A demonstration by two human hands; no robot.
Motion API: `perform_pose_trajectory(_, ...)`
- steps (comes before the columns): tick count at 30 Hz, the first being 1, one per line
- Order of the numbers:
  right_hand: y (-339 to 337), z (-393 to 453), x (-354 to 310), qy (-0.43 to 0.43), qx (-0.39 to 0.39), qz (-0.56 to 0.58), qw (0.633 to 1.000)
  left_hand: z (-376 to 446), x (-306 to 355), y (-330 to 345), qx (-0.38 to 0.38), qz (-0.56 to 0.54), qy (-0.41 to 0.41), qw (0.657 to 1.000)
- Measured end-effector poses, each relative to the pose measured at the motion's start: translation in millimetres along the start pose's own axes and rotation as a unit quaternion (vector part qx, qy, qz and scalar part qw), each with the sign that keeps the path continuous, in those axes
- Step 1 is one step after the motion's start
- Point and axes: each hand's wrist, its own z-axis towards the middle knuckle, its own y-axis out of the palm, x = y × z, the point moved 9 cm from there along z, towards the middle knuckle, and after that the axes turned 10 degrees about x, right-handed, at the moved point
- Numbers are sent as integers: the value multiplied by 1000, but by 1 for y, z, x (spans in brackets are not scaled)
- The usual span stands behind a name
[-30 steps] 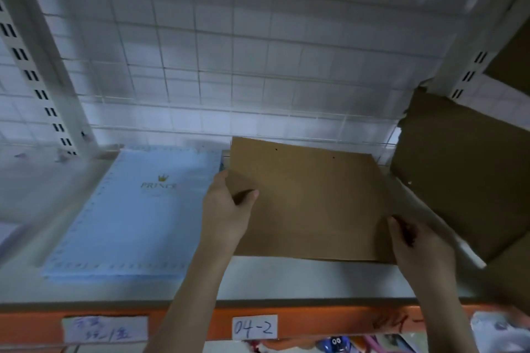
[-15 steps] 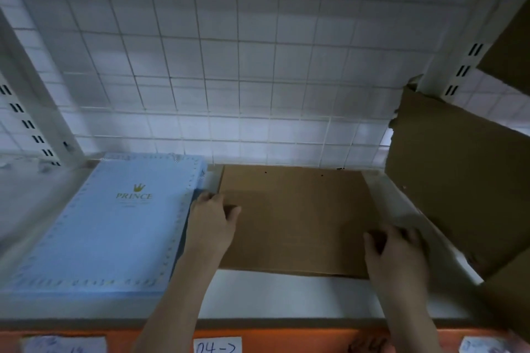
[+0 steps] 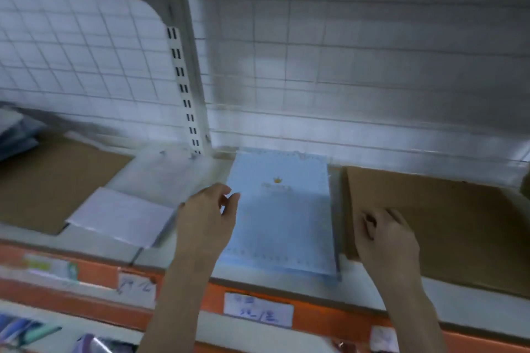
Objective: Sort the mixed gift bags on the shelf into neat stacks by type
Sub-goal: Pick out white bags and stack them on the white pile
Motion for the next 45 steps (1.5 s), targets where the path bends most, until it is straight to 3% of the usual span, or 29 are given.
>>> perform_pose_trajectory(3,40,-35,-85,-3,-24,43,999,11,-81,-63,29,25,-8,999)
perform_pose_trajectory(9,112,-115,-253,-36,-99,95,990,29,-241,-184,58,75,-98,991)
perform_pose_trajectory(16,165,-166,-376,-85,-161,107,977,34,-350,-256,72,96,-149,982)
perform_pose_trajectory(31,274,-183,-549,-128,-197,179,955,104,-495,-317,105,124,-186,969)
perform_pose_trajectory(37,313,-170,-598,-77,-207,196,955,172,-520,-335,117,117,-141,976)
perform_pose_trajectory(45,370,-188,-626,24,-337,169,926,202,-568,-349,123,105,-132,978)
